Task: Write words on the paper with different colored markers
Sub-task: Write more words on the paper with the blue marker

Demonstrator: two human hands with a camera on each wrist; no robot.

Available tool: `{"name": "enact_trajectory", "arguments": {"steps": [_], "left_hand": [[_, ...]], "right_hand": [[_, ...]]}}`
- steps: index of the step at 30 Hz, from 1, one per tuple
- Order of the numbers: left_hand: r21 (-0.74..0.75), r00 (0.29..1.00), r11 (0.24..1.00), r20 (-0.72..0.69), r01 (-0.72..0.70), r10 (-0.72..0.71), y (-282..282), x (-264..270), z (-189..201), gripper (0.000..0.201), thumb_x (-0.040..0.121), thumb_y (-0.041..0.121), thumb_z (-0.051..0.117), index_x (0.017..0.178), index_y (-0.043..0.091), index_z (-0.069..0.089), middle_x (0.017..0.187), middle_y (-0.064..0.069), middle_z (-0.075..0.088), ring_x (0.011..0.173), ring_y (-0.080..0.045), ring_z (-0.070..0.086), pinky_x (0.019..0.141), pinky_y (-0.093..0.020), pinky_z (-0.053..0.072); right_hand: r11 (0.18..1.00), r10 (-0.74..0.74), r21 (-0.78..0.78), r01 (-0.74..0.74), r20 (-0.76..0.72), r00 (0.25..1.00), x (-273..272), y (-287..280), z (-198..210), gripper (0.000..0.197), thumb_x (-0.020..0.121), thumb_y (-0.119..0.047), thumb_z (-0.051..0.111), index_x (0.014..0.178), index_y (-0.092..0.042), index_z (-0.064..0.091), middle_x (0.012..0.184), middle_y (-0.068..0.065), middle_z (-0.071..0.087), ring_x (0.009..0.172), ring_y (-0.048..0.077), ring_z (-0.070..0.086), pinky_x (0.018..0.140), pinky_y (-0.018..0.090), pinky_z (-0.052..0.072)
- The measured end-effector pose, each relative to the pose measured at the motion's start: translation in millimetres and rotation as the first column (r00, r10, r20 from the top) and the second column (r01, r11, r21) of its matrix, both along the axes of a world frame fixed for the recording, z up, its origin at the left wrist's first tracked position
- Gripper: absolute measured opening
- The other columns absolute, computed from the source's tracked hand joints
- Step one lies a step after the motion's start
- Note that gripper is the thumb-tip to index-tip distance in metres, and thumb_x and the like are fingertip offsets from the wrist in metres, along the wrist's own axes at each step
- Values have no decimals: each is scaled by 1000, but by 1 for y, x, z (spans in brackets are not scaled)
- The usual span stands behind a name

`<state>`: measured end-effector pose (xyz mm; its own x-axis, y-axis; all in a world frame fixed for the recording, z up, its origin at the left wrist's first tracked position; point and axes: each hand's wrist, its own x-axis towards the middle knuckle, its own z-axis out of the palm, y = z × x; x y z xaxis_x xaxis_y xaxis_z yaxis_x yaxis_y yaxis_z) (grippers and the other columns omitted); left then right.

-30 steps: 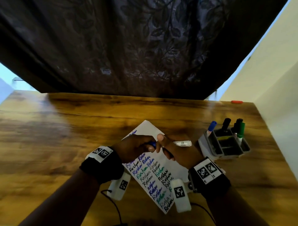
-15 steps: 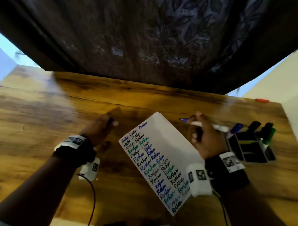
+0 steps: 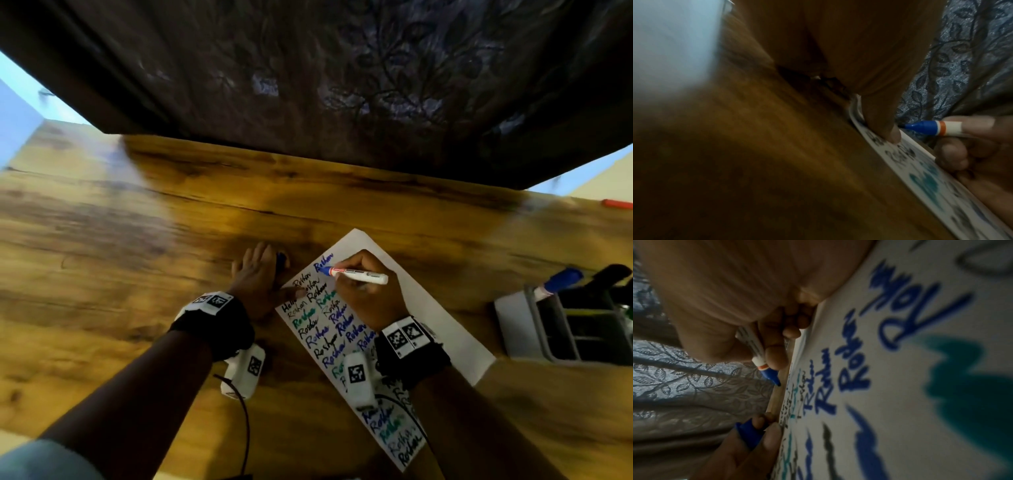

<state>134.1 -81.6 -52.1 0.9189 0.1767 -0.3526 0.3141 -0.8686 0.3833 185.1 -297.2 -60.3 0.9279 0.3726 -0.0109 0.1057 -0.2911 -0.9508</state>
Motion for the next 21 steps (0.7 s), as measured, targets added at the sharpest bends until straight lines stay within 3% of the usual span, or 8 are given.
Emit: {"name": "enact_trajectory", "arguments": {"steps": [5,8,11,18,21], "left_hand": [[-3,1000,1000,17,2,-2,-1,1,-2,63,70,65,69,104,27,32,122,0,35,120,-22,33,96,-40,25],[-7,999,1000,38,11,-11,2,1,-7,60,69,68,68,100,32,30,114,5,33,116,-20,35,93,-40,26],[-10,999,1000,43,12,-11,3,1,-9,60,68,69,68,100,32,33,118,4,36,116,-19,35,96,-41,27],[-34,999,999,45,4,-2,5,0,-11,58,66,68,69,99,33,36,118,4,37,116,-20,35,100,-47,30],[-33,999,999,43,2,0,5,1,-11,57,66,68,70,96,36,33,117,4,36,116,-20,35,101,-49,31]], "right_hand": [[998,-5,-54,11,121,993,3,-2,-10,9,80,-14,73,86,-12,66,76,-12,68,69,3,66,56,18,53],[999,12,-51,-4,151,988,3,-2,-13,10,81,-18,72,87,-12,66,78,-8,70,70,6,66,59,26,57],[997,25,-76,-11,192,981,4,-1,-13,14,81,-23,70,87,-11,66,79,-4,71,70,8,67,59,31,58],[995,15,-95,0,163,987,2,-4,-13,10,80,-16,74,81,-13,65,73,-6,67,64,8,63,53,20,52],[996,26,-85,-14,141,990,3,-2,-13,9,82,-18,73,86,-12,66,76,-5,69,67,8,65,57,24,55]]}}
